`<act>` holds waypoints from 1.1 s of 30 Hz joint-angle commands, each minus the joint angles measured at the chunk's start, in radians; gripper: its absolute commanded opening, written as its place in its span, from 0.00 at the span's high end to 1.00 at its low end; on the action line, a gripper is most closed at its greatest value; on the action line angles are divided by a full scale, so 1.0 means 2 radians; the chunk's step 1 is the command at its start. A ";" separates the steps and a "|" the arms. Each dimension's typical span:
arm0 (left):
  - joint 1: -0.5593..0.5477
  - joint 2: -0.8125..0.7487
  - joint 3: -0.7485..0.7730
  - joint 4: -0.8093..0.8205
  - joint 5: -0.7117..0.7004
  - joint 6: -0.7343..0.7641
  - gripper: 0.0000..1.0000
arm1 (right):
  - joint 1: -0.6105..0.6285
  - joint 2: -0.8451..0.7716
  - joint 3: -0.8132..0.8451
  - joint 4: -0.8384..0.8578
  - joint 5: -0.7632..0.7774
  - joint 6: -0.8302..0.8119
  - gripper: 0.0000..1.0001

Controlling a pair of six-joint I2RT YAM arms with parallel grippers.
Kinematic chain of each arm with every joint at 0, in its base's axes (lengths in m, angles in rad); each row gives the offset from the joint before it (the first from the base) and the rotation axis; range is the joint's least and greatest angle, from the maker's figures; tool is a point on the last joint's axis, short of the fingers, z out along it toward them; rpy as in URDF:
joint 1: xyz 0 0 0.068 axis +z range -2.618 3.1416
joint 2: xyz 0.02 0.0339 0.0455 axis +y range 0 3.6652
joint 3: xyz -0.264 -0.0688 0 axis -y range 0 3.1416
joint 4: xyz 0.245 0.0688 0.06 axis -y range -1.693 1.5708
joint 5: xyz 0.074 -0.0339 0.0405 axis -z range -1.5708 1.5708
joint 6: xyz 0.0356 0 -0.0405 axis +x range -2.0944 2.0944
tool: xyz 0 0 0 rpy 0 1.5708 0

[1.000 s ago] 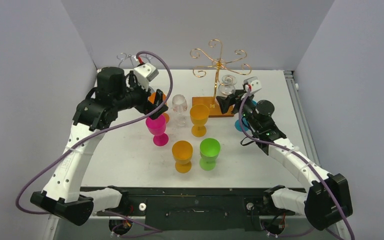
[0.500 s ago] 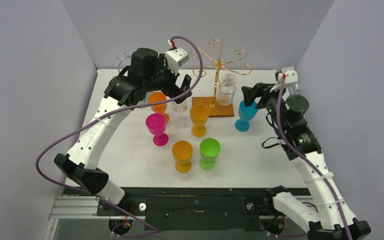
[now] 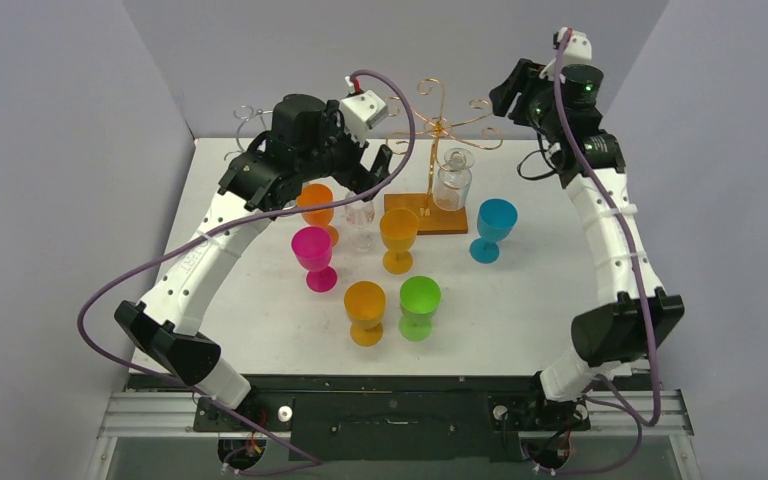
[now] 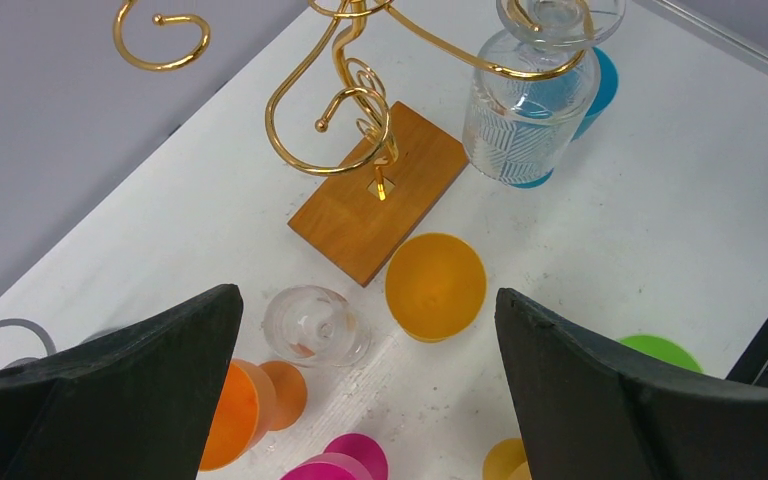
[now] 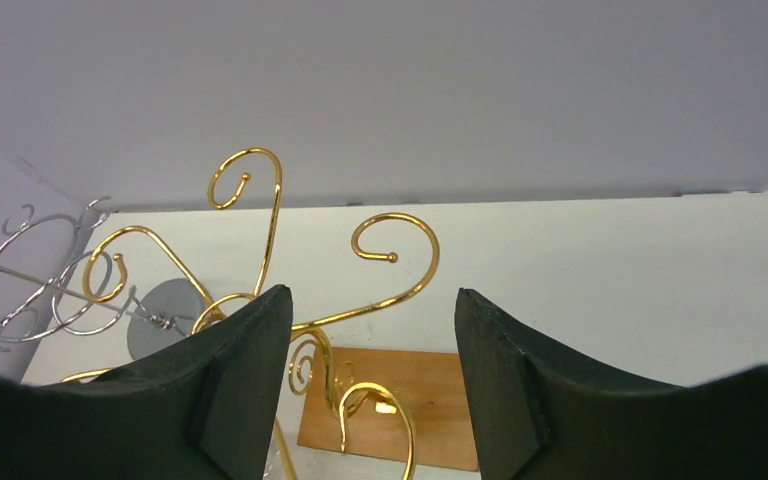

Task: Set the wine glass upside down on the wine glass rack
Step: Adjust the wine rack at the center of the board.

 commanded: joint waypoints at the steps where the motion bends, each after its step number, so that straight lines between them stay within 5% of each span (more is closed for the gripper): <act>1: -0.004 0.004 0.020 0.043 0.007 0.016 0.04 | 0.000 0.060 0.055 -0.021 -0.062 0.020 0.43; 12: -0.020 0.024 0.020 0.048 0.020 0.039 0.04 | -0.004 0.125 0.087 0.012 -0.084 0.032 0.38; 31: -0.018 0.053 0.039 0.093 -0.057 0.015 0.00 | -0.023 0.163 0.079 0.057 -0.114 0.069 0.75; 33: -0.016 0.060 0.047 0.088 -0.061 0.014 0.06 | -0.022 0.152 0.067 0.064 -0.111 0.064 0.76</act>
